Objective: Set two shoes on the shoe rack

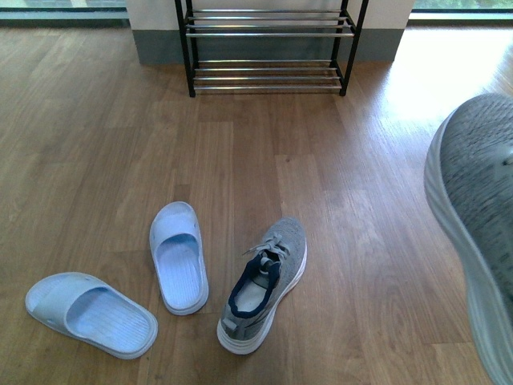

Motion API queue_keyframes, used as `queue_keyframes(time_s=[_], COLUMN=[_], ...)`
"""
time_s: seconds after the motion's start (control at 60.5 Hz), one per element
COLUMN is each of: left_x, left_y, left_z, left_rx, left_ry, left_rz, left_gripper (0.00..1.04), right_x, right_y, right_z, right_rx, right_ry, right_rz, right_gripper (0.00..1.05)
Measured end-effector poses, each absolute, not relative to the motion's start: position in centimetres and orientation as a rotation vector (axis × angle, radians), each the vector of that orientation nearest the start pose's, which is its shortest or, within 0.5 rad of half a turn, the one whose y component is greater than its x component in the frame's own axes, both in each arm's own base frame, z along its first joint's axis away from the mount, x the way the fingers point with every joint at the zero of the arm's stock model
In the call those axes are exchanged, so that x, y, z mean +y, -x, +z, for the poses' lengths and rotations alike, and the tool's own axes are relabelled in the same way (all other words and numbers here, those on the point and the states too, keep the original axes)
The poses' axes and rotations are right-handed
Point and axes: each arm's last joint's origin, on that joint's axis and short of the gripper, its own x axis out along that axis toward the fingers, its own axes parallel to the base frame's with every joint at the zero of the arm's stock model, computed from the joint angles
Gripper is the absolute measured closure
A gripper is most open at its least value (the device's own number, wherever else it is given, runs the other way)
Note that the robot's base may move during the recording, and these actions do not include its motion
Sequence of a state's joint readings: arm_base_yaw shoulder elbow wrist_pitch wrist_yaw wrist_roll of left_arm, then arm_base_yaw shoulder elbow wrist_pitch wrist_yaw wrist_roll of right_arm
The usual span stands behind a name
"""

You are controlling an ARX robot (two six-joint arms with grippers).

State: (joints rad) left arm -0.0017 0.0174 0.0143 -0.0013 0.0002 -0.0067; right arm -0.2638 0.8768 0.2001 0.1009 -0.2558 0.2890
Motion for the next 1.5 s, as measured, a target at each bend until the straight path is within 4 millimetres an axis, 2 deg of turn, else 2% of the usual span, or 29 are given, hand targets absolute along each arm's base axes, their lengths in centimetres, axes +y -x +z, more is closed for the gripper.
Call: queue_keyframes(time_s=[0.116,1.504], left_x=[-0.02,-0.01], left_y=[-9.79,-9.79], left_z=[16.69,16.7], left_rx=[0.004,0.004], left_ry=[0.007,0.007], left_rz=[-0.002,-0.002], left_gripper=[0.09,0.09], right_x=[-3.49,-3.51], right_y=[-14.86,-14.76], right_z=[15.36,15.27], right_rx=[0.496,0.498], right_ry=[-0.429,-0.434], right_rz=[-0.098,-0.098], right_gripper=[1.03,1.03])
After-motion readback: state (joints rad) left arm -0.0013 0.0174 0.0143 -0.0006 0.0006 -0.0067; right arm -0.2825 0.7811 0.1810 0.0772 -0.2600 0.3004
